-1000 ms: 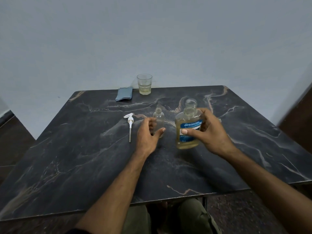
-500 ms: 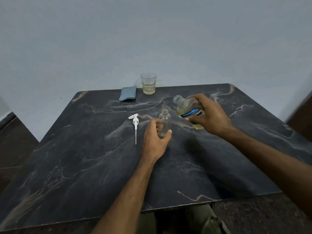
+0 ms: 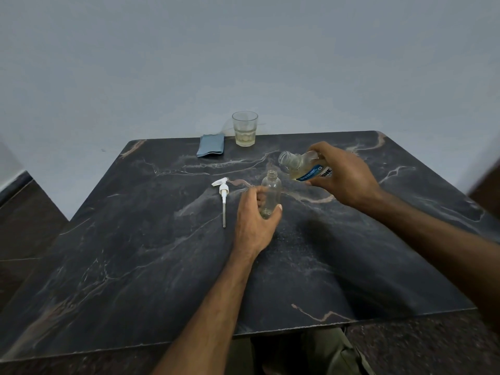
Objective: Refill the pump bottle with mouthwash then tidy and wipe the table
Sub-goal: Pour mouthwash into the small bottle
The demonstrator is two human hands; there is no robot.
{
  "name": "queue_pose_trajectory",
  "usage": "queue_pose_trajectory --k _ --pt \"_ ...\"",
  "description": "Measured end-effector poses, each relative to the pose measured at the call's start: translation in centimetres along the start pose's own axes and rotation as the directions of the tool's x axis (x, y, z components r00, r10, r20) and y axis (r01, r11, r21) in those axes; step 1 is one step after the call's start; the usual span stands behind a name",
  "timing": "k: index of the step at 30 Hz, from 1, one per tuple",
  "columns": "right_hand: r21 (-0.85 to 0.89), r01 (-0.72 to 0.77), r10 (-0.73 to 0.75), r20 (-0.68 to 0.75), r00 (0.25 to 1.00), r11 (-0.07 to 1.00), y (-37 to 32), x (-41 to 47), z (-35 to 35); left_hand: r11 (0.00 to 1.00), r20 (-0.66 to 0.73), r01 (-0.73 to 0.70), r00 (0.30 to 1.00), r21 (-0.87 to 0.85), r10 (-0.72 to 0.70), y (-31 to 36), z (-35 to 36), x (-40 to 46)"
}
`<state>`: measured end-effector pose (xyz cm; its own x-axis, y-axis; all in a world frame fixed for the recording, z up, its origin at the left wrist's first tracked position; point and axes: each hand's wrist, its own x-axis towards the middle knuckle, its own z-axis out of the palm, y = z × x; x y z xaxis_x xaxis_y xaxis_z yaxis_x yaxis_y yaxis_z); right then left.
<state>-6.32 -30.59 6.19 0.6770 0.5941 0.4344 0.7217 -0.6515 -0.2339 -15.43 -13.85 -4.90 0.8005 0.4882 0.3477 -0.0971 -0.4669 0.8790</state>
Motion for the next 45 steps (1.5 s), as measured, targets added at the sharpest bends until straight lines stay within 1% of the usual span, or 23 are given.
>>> queue_pose_trajectory --k 20,45 --pt "-0.091 0.067 -0.067 0.006 0.998 0.994 -0.9 0.2 -0.9 1.000 -0.004 -0.023 1.000 -0.003 0.023 -0.1 0.0 0.0" --pt "-0.167 0.069 -0.064 0.032 0.997 0.983 -1.5 0.7 -1.9 1.000 -0.002 -0.019 1.000 -0.004 0.019 -0.2 0.0 0.0"
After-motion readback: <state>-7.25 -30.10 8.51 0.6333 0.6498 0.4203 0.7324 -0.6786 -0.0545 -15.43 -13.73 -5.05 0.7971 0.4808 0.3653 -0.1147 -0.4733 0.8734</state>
